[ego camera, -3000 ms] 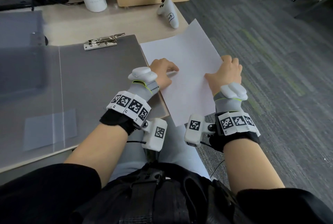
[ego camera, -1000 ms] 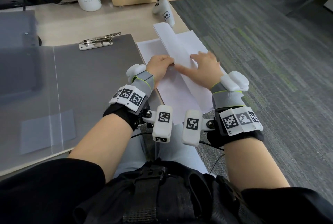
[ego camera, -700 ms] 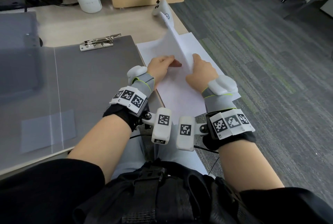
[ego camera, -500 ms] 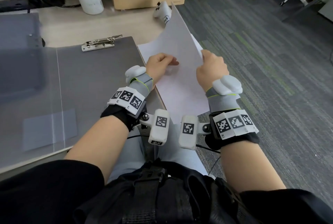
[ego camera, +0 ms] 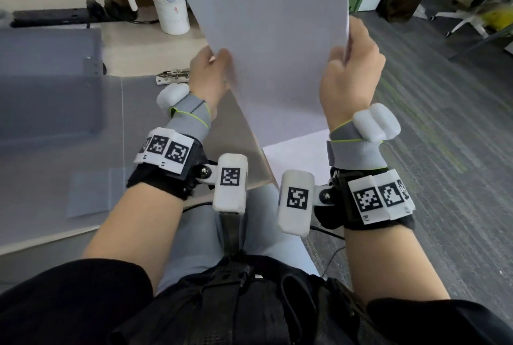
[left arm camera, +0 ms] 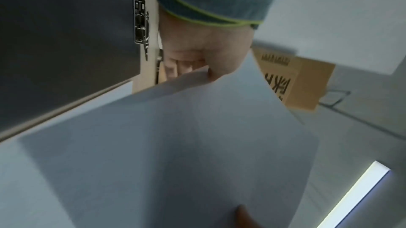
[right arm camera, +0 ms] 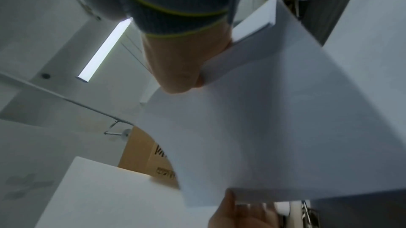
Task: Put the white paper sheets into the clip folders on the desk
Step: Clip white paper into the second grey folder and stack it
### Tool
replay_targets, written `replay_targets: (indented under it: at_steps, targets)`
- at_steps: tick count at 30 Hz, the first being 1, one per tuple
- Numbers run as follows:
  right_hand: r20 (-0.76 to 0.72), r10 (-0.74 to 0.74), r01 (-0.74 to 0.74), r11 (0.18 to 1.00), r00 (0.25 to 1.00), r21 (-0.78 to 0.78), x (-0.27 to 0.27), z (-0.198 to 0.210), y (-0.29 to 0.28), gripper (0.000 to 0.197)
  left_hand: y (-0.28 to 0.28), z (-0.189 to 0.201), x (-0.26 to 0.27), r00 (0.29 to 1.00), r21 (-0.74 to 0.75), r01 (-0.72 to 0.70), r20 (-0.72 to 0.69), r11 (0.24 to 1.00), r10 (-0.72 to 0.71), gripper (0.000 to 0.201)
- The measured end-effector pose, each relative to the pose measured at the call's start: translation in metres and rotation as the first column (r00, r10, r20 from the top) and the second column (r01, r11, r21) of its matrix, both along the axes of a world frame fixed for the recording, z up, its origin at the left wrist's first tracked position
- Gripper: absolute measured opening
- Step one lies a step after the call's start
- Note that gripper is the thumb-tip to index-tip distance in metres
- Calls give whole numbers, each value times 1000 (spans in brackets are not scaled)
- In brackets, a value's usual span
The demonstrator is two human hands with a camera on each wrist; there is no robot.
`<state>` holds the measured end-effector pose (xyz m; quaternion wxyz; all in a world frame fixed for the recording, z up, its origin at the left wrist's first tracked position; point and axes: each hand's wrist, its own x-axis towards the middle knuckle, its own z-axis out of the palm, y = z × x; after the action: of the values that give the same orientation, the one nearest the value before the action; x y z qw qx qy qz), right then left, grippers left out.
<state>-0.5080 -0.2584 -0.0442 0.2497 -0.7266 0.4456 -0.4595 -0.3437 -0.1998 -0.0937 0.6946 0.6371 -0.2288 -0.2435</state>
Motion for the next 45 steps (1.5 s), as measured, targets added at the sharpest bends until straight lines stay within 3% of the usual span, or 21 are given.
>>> replay_targets:
  at_steps: [2,5,9,12,16,19,27,29,31,34,37,40,43,45]
  targets:
    - [181,120,-109,992,976,-69,12,-7,1,36,15,12,16,994,-138,-87,51,987,95,10]
    - [282,279,-257,960,918,-111,28,-17,9,18,41,33,36,965,-243,-187,136,952,224,18]
    - [423,379,-445,893,823,67,44,-34,17,34,71,38,49,932,-257,-206,242,944,269,26]
    - [497,380,-516,840,781,169,54,-47,27,23,82,21,47,937,-196,-195,254,961,241,14]
    - [595,375,-563,810,711,162,70,-49,37,17,88,21,41,937,-107,-269,203,957,285,28]
    - [631,337,-564,802,699,197,77,-45,39,13,92,22,47,926,-183,-319,150,930,347,23]
    - [551,343,-558,778,761,288,88,-54,49,15,110,-5,61,885,-124,-383,236,915,402,30]
    - [570,351,-571,777,743,265,89,-48,47,12,113,1,65,873,-98,-374,298,922,386,35]
    - [597,352,-576,784,721,233,91,-44,44,14,116,8,72,871,-104,-374,302,922,388,25]
    - [608,310,-505,845,731,177,97,-45,37,29,118,5,84,869,-83,-385,303,919,392,52]
    - [480,254,-393,894,840,215,101,-52,30,42,116,-6,89,871,28,-382,345,924,350,64]
    - [227,193,-261,908,955,327,102,-68,26,48,114,-31,98,884,134,-364,362,922,296,69]
    - [15,203,-189,880,979,435,100,-90,24,53,115,-52,96,907,282,-336,354,899,228,66]
    - [-30,225,-178,841,974,511,97,-102,24,55,117,-61,91,922,385,-303,349,872,166,67]
